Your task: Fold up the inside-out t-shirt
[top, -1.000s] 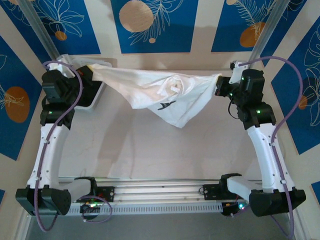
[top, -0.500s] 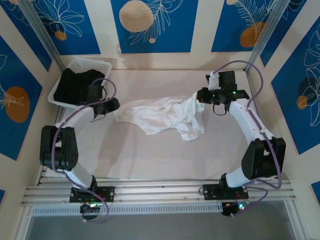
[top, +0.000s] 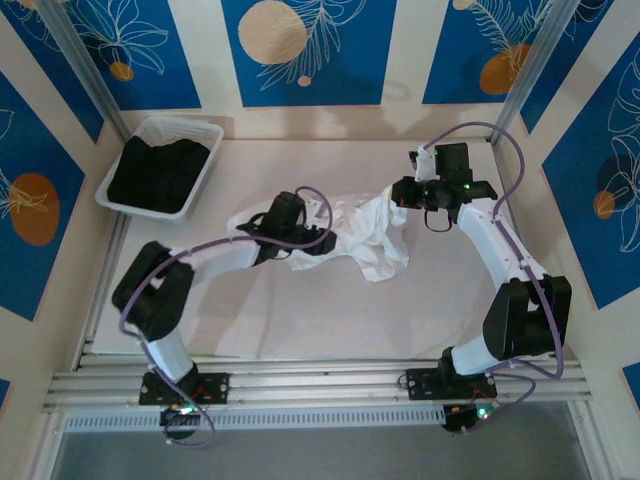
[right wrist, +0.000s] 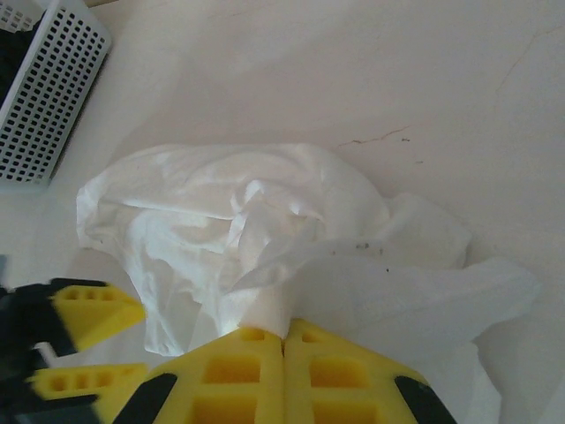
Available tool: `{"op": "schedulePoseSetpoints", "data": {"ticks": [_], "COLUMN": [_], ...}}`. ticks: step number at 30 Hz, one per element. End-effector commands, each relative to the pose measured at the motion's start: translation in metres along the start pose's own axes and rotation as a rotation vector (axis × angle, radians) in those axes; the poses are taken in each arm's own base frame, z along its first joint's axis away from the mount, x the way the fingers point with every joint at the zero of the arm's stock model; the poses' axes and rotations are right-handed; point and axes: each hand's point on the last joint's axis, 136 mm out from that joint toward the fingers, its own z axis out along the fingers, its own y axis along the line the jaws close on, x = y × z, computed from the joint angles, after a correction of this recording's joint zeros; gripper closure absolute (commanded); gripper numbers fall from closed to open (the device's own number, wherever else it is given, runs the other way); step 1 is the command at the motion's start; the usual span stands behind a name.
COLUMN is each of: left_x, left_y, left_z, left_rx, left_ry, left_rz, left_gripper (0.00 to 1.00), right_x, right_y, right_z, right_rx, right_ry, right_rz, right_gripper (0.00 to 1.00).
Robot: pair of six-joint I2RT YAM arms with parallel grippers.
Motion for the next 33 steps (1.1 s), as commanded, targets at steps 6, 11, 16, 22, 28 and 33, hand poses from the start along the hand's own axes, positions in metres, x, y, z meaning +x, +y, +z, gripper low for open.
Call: {"op": "schedulePoseSetpoints", "data": {"ticks": [6,11,16,22,28,33], "left_x": [-0.027,-0.025,-0.040,-0.122,-0.193,-0.211], "left_y": [-0.004,0.012,0.015,0.002,0.000,-0.024], "left_z": [0.050,0.070,0.059,-0.050,-0.223,-0.318], "left_rx": [0.050,-0.003,0.007,0.025,-0.091,-0.176], "left_ry": [0.014,0.060,0.034,-0.228,-0.600,-0.790], "left_rz": [0.010,0.010,0.004,0.032,0.071,0.176], "left_gripper": [0.50,0.64,0.93,1.00,1.00,1.00], "right_x": [-0.004,-0.006,-0.023,-0.056,-0.083,-0.085], "right_y": [0.012,0.014,0.021,0.051,0.086,0.125], "right_z": [-0.007,-0.010,-0.026,-0.080,-0.164,-0.201], "right_rx": [-0.045,-0.050,-0.043,-0.066,-0.039,-0.153], "right_ry": [-0.019,-0.028,-0.086,-0.276,-0.525,-0.622], "right_rz": [-0.019,-0.020,-0.043,-0.147,-0.316,-0.431], "right_gripper": [1.00,1.00,1.00,1.00,1.00,1.00]}}
